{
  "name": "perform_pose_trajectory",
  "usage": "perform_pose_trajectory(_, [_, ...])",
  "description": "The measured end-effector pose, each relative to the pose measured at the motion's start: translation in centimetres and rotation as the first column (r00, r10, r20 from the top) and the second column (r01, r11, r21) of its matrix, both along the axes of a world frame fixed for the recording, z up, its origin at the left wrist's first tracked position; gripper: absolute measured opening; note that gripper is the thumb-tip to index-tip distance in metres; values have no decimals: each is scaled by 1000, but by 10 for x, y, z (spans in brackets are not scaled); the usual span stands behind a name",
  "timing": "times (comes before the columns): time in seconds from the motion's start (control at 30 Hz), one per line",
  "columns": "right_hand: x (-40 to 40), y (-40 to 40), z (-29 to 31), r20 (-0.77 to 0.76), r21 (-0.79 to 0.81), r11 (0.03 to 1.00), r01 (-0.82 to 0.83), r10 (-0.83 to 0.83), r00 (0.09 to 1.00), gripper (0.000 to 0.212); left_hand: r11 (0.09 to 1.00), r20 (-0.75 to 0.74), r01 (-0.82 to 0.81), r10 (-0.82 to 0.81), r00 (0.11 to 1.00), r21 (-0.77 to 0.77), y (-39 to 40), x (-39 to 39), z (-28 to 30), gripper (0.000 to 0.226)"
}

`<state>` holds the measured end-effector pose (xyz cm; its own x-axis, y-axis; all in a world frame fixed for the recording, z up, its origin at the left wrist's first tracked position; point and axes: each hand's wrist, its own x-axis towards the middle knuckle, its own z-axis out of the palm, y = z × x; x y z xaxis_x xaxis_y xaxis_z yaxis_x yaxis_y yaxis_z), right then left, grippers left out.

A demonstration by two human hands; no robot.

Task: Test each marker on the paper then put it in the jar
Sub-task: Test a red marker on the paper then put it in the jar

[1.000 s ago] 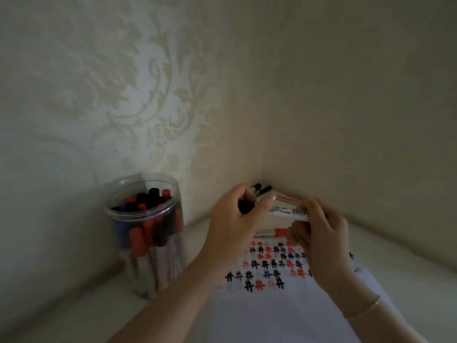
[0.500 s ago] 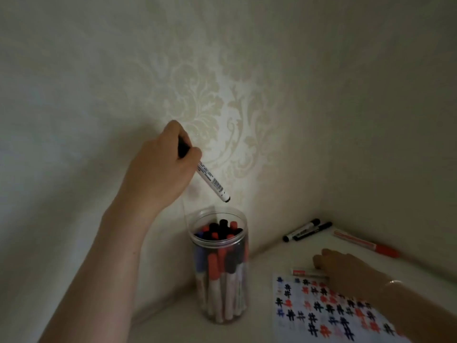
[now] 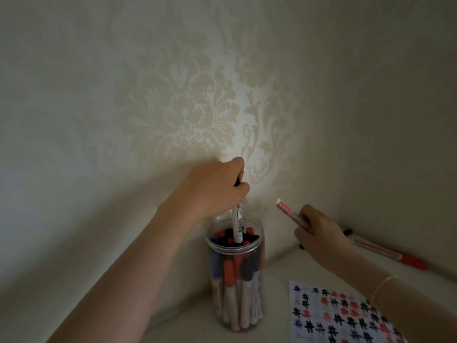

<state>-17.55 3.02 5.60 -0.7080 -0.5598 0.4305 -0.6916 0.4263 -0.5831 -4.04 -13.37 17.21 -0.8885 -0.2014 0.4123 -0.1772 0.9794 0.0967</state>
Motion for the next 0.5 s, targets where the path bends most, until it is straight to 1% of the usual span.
perform_pose_trajectory(0.1, [15,-14,21,181,-127,991,-39,62,982,20,999,71,22,-20,997,-30,-1,-4,-7,11])
perform_pose_trajectory(0.2, [29,-27,39,297,-277,958,-79,164,941,14,997,155,72,-73,985,10,1,-4,-15,12])
perform_pose_trajectory(0.3, [38,-33,53,353,-391,918,-66,216,910,9,994,180,89,-100,979,70,3,3,-14,14])
perform_pose_trajectory(0.37, [40,-32,55,380,-441,896,-52,239,894,10,992,221,49,-74,972,117,2,8,-15,15])
perform_pose_trajectory(0.4, [40,-31,55,395,-450,892,-46,244,886,10,994,266,15,-44,963,112,0,8,-15,16])
perform_pose_trajectory(0.43, [40,-29,54,410,-452,891,-40,248,878,10,997,333,-13,-12,943,75,-1,9,-17,19])
perform_pose_trajectory(0.5, [40,-26,50,436,-444,896,-24,239,868,12,1000,458,-13,13,889,-3,-2,7,-27,23])
